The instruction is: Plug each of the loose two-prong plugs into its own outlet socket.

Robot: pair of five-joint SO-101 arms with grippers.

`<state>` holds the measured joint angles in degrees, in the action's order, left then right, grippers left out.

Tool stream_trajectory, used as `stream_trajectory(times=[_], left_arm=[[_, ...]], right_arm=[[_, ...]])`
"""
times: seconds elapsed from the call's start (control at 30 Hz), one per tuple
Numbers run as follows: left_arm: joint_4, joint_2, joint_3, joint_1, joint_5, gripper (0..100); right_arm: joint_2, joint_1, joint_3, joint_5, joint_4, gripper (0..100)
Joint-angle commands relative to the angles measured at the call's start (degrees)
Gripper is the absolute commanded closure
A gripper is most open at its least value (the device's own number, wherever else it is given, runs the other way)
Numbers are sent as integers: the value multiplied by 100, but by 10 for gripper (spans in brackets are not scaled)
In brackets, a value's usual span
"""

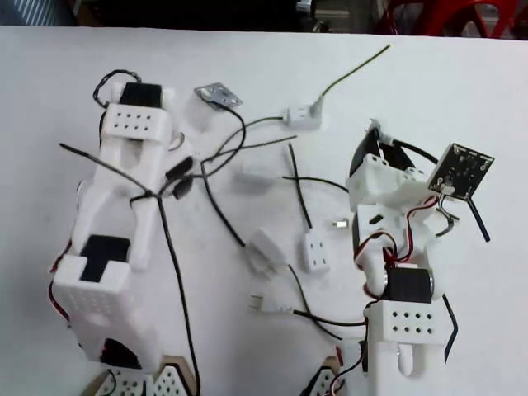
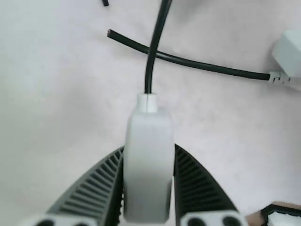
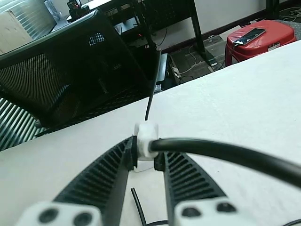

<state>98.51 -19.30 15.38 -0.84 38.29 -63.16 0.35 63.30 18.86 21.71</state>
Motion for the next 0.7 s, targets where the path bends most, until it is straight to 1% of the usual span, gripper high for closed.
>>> stream_trajectory(times=[0.0, 0.2, 0.27, 0.37, 0.43, 0.67], left_arm=[[-686, 444, -554, -66, -484, 978], [-1169, 479, -1495, -295, -721, 958], [-1301, 479, -1600, -312, -774, 897], [-1363, 479, -1582, -277, -765, 775], [-1486, 488, -1582, -259, -765, 723], [-2286, 426, -1626, 251, -730, 728]], right_arm=[[-31, 40, -35, -18, -66, 981], [-31, 40, -35, -18, -66, 981], [-31, 40, -35, -18, -66, 981], [-31, 40, -35, -18, -66, 981], [-31, 40, -35, -18, -66, 981], [-31, 40, -35, -18, -66, 981]])
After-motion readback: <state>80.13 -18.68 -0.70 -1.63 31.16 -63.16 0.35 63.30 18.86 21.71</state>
